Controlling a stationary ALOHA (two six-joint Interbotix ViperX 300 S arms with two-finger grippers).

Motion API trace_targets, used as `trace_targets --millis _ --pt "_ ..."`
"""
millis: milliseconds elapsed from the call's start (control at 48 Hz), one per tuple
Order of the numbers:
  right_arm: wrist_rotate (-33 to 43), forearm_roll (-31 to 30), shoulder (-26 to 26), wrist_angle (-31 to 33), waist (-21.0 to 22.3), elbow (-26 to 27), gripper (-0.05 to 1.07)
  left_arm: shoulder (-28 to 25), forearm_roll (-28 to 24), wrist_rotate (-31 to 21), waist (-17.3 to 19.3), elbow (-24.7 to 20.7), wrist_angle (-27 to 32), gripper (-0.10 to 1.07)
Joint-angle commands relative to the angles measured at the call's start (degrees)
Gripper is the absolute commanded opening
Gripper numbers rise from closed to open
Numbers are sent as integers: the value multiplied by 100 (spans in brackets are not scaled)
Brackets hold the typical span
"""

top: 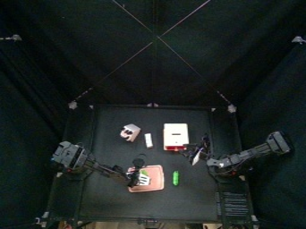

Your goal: Grab starfruit

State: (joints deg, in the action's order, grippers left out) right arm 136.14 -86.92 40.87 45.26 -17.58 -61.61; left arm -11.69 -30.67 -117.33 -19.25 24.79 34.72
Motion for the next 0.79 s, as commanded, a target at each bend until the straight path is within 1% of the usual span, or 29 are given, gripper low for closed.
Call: trace_targets --millis 0,167,500,771 --pt "-9 -26 9 9 18 44 87 264 -18 -105 9 26 -35 77" --pt "0 -9 9 9 9 44 87 378 -9 -114 9 185 -53 77" --pt "9 53 -26 18 9 35 87 492 0 -105 18 360 -62 77" --pt "9 70 -35 18 0 35 87 729 79 -105 9 563 -70 77"
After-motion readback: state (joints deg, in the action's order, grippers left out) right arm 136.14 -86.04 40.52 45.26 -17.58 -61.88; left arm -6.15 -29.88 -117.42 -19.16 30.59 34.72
